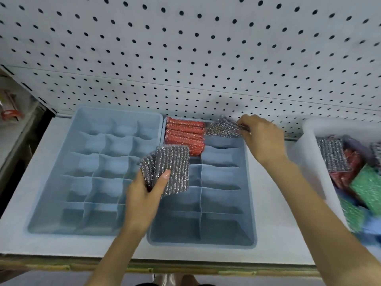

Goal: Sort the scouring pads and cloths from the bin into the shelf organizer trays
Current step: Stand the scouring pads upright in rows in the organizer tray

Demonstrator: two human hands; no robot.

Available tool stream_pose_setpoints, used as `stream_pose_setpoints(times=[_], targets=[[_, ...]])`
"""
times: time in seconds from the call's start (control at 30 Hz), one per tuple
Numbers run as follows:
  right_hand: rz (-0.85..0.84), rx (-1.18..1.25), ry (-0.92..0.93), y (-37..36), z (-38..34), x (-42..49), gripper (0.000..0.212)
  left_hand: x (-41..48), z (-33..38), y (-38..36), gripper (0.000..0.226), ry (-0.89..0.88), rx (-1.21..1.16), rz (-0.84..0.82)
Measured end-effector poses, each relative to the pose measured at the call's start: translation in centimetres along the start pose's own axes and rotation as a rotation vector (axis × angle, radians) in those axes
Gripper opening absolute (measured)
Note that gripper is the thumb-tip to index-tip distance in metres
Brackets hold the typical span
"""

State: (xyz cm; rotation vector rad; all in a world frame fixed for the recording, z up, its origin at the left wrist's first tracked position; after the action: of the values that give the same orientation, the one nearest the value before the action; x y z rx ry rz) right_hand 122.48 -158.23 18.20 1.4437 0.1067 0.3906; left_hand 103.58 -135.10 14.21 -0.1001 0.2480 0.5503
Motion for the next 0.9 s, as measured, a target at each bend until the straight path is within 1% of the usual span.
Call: stream_pose_setpoints(times=[0.1, 0.17, 0.2, 0.23, 0.37, 0.47, 0.57, 0.63, 0.77, 0.83, 0.87, 0.9], targets=[[0.071, -0.123, 0.092, -0.3, -2.1, 0.2, 0.019, -0.2, -0.2, -0.1, 0.019, 0.003, 0.059, -0.006], [0.01, -0.134, 0.084, -1.5, -2.8, 0.6, 0.012, -0.1, -0.3, 0.0, 0.017, 0.001, 0.069, 0.008], [-0.037, -0.126, 0.059, -2.2, -2.7, 0.6, 0.012, -0.1, -0.4, 0.0, 0.017, 0.0, 0.079, 0.012], [-0.039, -0.109, 0.04, -2.6, -2.6, 0.6, 0.013, -0.1, -0.4, 0.0, 0.018, 0.0, 0.088, 0.01], [0.102, -0.04, 0.099, -3.2, -2.5, 0.0, 0.023, -0.1, -0.2, -0.3, 0.018, -0.005, 0.109, 0.001], [0.18, 0.028, 0.096, -3.1, -2.5, -0.1, 0.03, -0.2, 0.0, -0.4, 0.017, -0.018, 0.119, 0.004], [0.226, 0.07, 0.105, -3.2, -2.9, -0.2, 0.027, -0.2, 0.0, -0.4, 0.017, -0.019, 0.109, 0.001], [0.187, 0.156, 0.041, -3.6, -2.8, 0.1, 0.022, -0.1, -0.1, -0.4, 0.018, -0.012, 0.098, -0.001], [0.012, 0.398, -0.078, -3.6, -1.9, 0.9, 0.014, -0.1, 0.0, -0.4, 0.017, 0.01, 0.048, -0.012], [0.06, 0.574, -0.179, -1.2, -1.3, 0.1, 0.012, -0.4, 0.5, -0.6, 0.014, 0.015, 0.011, -0.015], [0.047, 0.708, -0.226, 0.2, -1.5, -0.8, 0.01, -0.7, 1.0, -0.8, 0.014, -0.001, -0.007, -0.013], [-0.047, 0.88, -0.253, 1.3, -2.5, -2.0, 0.011, -1.0, 1.5, -1.1, 0.016, -0.024, -0.031, -0.011]])
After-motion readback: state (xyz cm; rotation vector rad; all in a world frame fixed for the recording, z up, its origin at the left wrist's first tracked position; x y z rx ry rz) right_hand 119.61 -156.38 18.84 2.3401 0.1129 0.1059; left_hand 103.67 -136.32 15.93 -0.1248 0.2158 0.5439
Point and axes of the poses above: each hand's wrist, its own x-axis towards the middle knuckle, its own y-axis out of the back of the hand, z = x × y, the point moved 6 cm from there along x, towards the middle knuckle, and after that the axes turned 15 degrees about -x, right-handed, at the moved point
